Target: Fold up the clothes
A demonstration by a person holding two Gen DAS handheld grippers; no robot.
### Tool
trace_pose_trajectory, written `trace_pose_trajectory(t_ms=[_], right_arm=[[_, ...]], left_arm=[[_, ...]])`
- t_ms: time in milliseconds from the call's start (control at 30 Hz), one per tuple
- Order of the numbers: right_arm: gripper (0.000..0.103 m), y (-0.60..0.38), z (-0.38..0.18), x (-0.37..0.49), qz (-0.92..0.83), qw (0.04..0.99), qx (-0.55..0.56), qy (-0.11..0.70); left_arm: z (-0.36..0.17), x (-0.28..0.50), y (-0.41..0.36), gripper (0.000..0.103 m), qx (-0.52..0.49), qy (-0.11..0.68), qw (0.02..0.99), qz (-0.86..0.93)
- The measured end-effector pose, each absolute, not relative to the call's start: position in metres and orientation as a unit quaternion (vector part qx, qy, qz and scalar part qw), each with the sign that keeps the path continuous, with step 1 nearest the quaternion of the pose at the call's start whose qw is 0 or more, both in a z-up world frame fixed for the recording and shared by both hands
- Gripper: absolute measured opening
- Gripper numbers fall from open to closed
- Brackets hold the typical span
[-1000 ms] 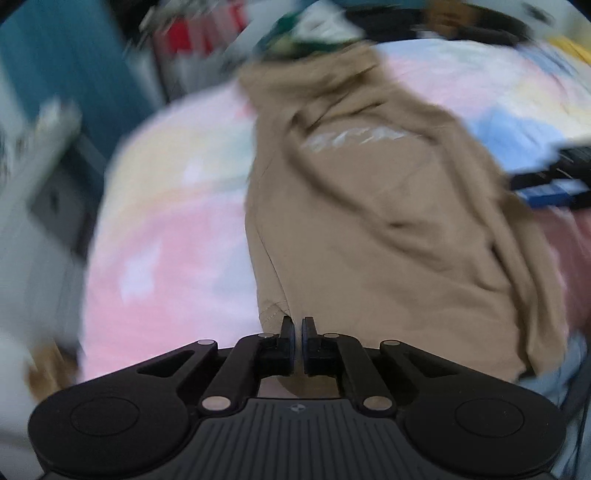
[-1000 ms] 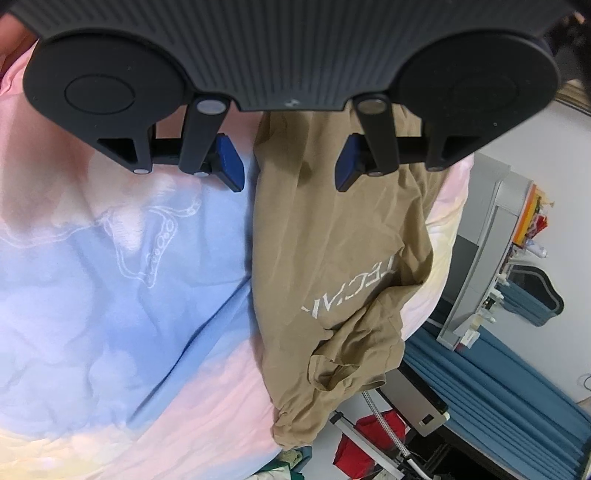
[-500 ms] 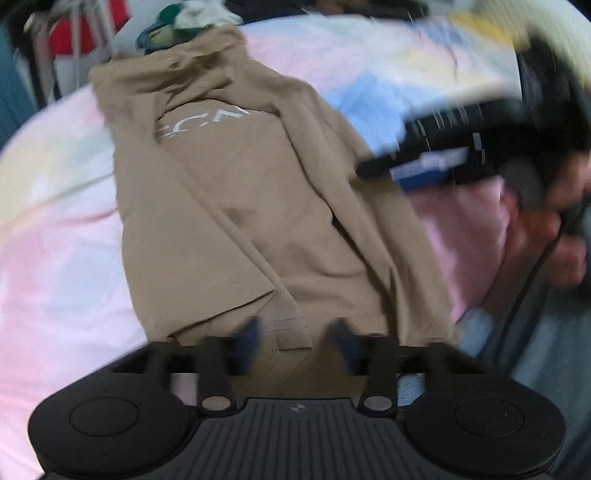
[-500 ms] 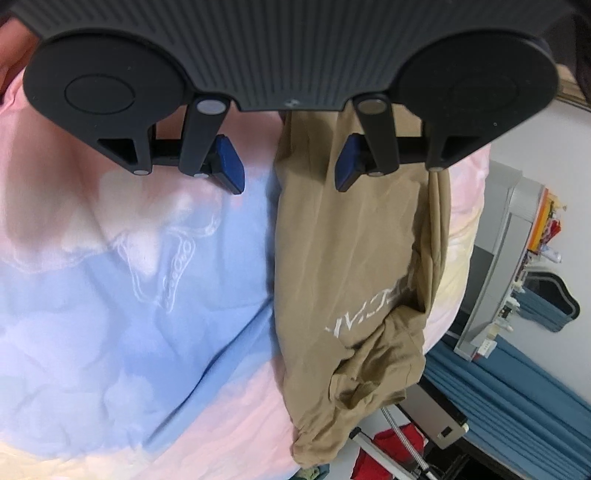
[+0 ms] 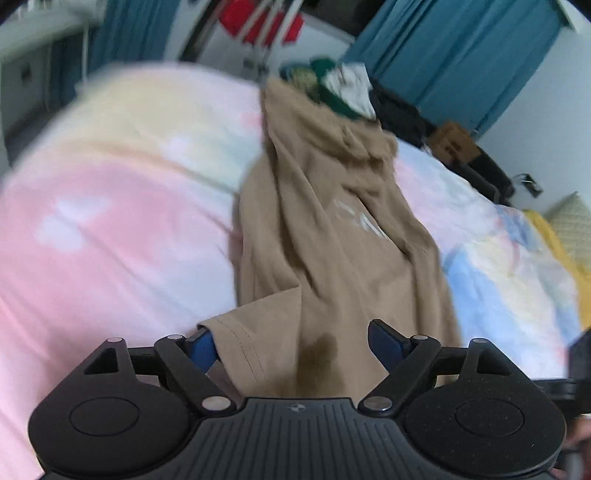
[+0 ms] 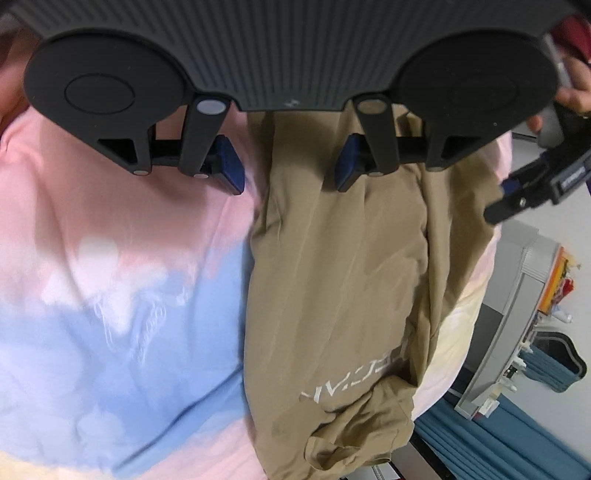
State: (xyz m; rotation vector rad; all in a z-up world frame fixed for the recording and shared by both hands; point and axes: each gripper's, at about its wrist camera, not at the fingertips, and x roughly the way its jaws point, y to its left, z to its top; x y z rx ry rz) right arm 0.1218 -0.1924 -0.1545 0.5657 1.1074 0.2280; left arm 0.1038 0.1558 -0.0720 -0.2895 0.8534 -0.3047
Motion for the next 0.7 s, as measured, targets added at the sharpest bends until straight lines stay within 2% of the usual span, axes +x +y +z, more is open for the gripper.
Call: trace_pose_trajectory(t_ms=[133, 333, 433, 567, 667, 700], right_arm=[[0.057, -0.194, -0.155, 0.112, 0.110, 0.796, 0.280, 0.525], [0.058, -0.186, -0.155, 0.111, 0.108, 0.809, 0.253, 0.519], [0.058, -0.184, -0.157, 0.113, 0.107, 0.813, 0.245, 0.517], [0.058, -0.180, -0.157, 0.114, 0.109, 0.819, 0.230, 0.515], [0.058, -0.179, -0.156, 0.113, 0.117, 0.819, 0.229, 0.513], [0.057, -0.179, -0.156, 0.112, 0.122, 0.816, 0.233, 0.515]], left_arm=[[-0.060, 0.096, 0.152, 0.085, -0.112, 0.363, 0.914, -0.141], [-0.065, 0.096, 0.129, 0.080, 0.004, 0.372, 0.927, -0.056], [-0.065, 0.097, 0.137, 0.080, -0.007, 0.367, 0.930, 0.000], [-0.053, 0.082, 0.163, 0.080, -0.073, 0.339, 0.937, 0.033], [-0.043, 0.066, 0.159, 0.089, -0.082, 0.314, 0.946, -0.023], [-0.043, 0.067, 0.151, 0.089, -0.075, 0.320, 0.943, -0.057]])
